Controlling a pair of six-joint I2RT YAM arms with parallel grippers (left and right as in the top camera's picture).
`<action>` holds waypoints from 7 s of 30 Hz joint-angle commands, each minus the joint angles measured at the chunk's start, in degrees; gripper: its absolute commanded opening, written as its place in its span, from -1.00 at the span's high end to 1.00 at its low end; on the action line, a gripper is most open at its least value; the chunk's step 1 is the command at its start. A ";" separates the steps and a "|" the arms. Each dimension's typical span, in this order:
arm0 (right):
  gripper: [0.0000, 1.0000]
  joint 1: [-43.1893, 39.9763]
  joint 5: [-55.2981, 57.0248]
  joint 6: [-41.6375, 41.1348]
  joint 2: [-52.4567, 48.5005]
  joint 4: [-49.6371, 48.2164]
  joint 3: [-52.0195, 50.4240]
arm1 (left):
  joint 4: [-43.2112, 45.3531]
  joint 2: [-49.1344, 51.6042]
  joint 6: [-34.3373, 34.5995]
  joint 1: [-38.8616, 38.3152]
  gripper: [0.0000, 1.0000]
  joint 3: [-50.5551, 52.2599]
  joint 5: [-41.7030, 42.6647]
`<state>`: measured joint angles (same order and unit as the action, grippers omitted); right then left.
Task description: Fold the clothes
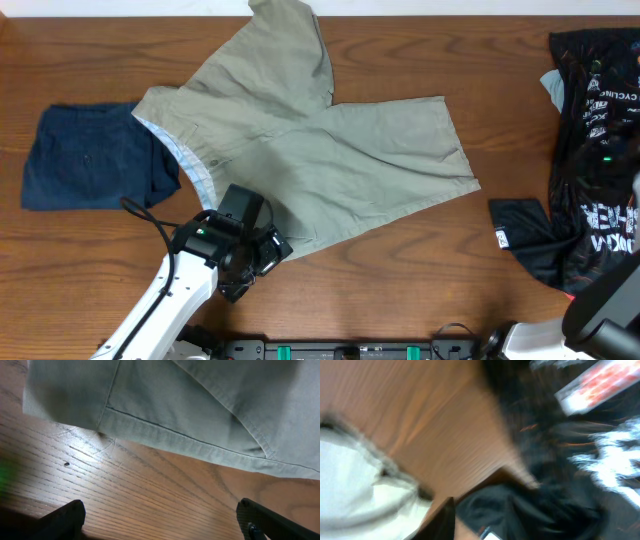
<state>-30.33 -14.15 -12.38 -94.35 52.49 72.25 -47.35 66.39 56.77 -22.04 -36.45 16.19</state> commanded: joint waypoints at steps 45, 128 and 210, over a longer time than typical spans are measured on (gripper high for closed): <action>0.98 21.31 1.31 -13.66 -2.05 -31.02 -26.05 | -0.76 0.24 0.13 -0.17 -0.96 0.07 -0.13; 0.97 18.97 -4.50 2.14 15.58 -19.67 4.31 | -10.34 -3.87 -4.98 1.14 0.88 -26.99 -39.41; 0.45 37.38 -3.58 -3.65 -10.51 -50.42 -15.26 | 7.19 32.63 -26.34 1.01 -0.07 -27.52 -17.44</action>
<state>7.66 -18.13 -15.22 -104.64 -0.36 56.88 -40.05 98.39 31.20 -20.95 -64.10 -1.41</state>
